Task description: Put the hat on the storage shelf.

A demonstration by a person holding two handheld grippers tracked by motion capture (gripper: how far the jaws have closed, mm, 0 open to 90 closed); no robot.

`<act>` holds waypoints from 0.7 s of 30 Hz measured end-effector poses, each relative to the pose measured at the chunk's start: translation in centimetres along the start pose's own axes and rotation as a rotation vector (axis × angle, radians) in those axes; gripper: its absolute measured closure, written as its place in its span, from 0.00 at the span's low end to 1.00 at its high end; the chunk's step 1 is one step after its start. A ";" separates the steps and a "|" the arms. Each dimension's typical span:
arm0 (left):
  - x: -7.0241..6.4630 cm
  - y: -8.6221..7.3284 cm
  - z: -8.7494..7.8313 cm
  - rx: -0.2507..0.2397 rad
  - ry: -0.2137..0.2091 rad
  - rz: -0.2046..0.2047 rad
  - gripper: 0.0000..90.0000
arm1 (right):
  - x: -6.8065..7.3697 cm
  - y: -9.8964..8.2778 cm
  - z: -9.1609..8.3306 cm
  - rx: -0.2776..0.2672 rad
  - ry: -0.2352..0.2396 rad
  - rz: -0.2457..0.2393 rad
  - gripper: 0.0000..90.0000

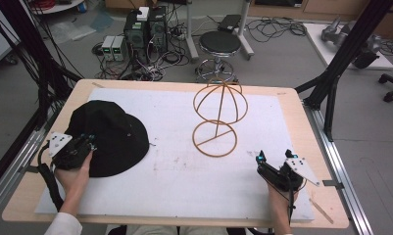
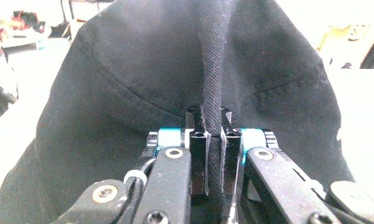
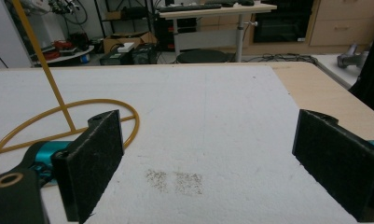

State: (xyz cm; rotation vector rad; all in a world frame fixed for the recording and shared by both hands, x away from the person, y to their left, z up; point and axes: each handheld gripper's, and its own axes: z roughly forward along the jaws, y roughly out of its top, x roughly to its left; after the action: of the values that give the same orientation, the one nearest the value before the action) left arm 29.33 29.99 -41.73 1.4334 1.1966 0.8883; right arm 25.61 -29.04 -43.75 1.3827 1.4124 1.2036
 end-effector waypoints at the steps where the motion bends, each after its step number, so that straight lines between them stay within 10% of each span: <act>1: 0.1 0.0 0.0 -0.003 -0.009 -0.003 0.96 | 0.0 0.0 0.0 0.000 0.000 0.000 0.09; 21: -1.0 0.8 -0.6 -0.061 -0.109 0.025 0.96 | -0.1 0.0 0.1 -0.005 0.001 0.001 0.09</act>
State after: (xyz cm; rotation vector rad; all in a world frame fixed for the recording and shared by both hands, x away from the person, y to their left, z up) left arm 28.70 29.19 -40.80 1.4323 1.0636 0.8456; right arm 25.69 -29.17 -43.75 1.3802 1.4084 1.2074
